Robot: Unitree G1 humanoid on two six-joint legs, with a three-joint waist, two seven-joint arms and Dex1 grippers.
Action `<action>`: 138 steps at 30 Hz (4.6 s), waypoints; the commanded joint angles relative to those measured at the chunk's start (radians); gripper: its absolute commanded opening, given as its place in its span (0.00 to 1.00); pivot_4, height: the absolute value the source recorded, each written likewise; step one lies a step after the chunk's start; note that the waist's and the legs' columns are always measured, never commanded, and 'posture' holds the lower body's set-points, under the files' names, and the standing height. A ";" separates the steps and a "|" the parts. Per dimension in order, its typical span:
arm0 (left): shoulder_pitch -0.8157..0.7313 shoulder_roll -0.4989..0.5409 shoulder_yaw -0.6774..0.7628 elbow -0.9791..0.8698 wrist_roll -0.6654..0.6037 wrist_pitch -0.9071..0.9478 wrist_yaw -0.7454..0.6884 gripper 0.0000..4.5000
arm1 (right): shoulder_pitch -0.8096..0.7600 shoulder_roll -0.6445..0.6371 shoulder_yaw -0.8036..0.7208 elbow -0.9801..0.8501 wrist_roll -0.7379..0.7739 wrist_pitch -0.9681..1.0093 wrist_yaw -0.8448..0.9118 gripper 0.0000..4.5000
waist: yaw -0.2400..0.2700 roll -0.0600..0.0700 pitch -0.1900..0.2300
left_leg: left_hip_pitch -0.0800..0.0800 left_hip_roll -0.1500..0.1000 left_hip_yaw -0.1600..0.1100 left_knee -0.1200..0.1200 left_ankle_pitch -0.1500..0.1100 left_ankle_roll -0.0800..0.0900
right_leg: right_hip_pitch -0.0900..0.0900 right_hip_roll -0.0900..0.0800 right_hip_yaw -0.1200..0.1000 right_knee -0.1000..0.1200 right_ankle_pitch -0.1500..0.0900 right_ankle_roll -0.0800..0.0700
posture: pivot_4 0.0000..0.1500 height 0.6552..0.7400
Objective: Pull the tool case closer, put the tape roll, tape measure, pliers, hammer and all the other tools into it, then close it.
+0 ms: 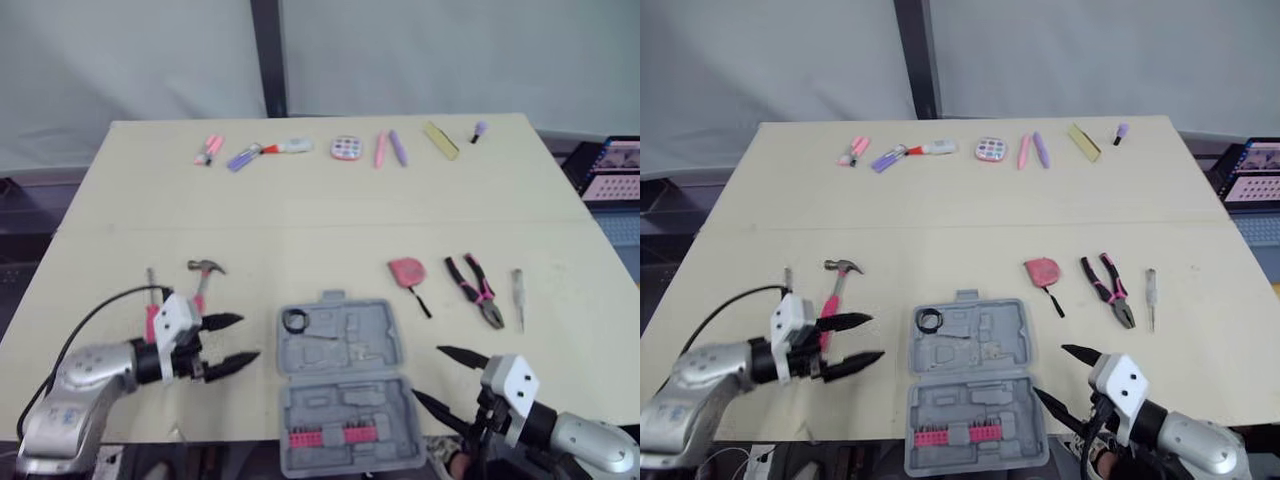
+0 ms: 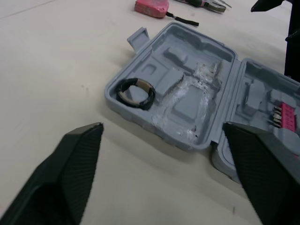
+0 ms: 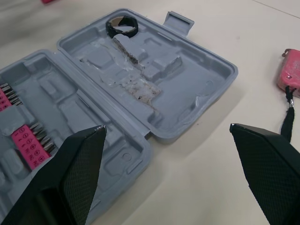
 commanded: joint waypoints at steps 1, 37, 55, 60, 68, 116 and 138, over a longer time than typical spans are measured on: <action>0.120 -0.016 0.056 -0.051 0.001 -0.093 -0.002 0.99 | 0.006 0.015 -0.021 -0.021 0.020 -0.022 0.002 1.00 | 0.000 0.000 0.000 | 0.000 0.000 0.000 0.000 0.000 0.000 | 0.000 0.000 0.000 0.000 0.000 0.000 | 1.00 1.00; 0.157 -0.004 -0.004 -0.026 -0.067 -0.319 -0.086 0.99 | -0.257 0.102 -0.024 -0.018 -0.045 0.411 -0.335 1.00 | -0.020 0.002 -0.001 | 0.001 0.002 0.001 -0.002 0.000 0.000 | 0.001 0.002 0.000 -0.004 0.000 0.000 | 1.00 1.00; 0.080 0.011 -0.046 -0.179 -0.056 -0.164 0.085 0.99 | -0.680 0.228 0.152 0.313 -0.119 0.596 -0.420 1.00 | -0.028 0.003 -0.001 | -0.001 0.002 0.002 -0.004 0.000 0.000 | -0.004 0.002 0.000 0.000 0.000 0.000 | 1.00 1.00; 0.062 0.017 -0.045 -0.196 -0.057 -0.133 0.103 0.99 | -0.715 0.267 0.184 0.381 -0.179 0.561 -0.463 1.00 | -0.027 0.003 -0.001 | -0.001 0.001 0.003 -0.002 0.000 0.000 | -0.003 0.001 0.000 0.000 0.000 0.000 | 1.00 1.00; 0.056 0.020 -0.033 -0.184 -0.052 -0.128 0.101 0.99 | -0.737 0.296 0.188 0.433 -0.211 0.531 -0.475 1.00 | -0.028 0.003 -0.001 | -0.001 0.001 0.002 -0.002 0.000 0.000 | -0.003 0.001 0.000 0.000 0.000 0.000 | 1.00 1.00; 0.088 0.017 -0.080 -0.085 -0.042 -0.224 -0.011 1.00 | -0.201 0.239 0.104 -0.136 -0.111 0.795 -0.466 0.01 | -0.023 0.003 -0.001 | -0.001 0.002 0.001 -0.004 0.000 0.000 | -0.002 0.001 0.000 -0.003 0.000 0.000 | 1.00 1.00; 0.102 0.049 -0.097 -0.052 -0.039 -0.292 -0.120 1.00 | -0.076 0.230 0.098 -0.238 -0.073 0.849 -0.448 0.01 | -0.023 0.003 -0.001 | -0.001 0.003 0.001 -0.005 0.000 0.000 | -0.001 0.001 0.000 -0.007 0.000 0.000 | 1.00 1.00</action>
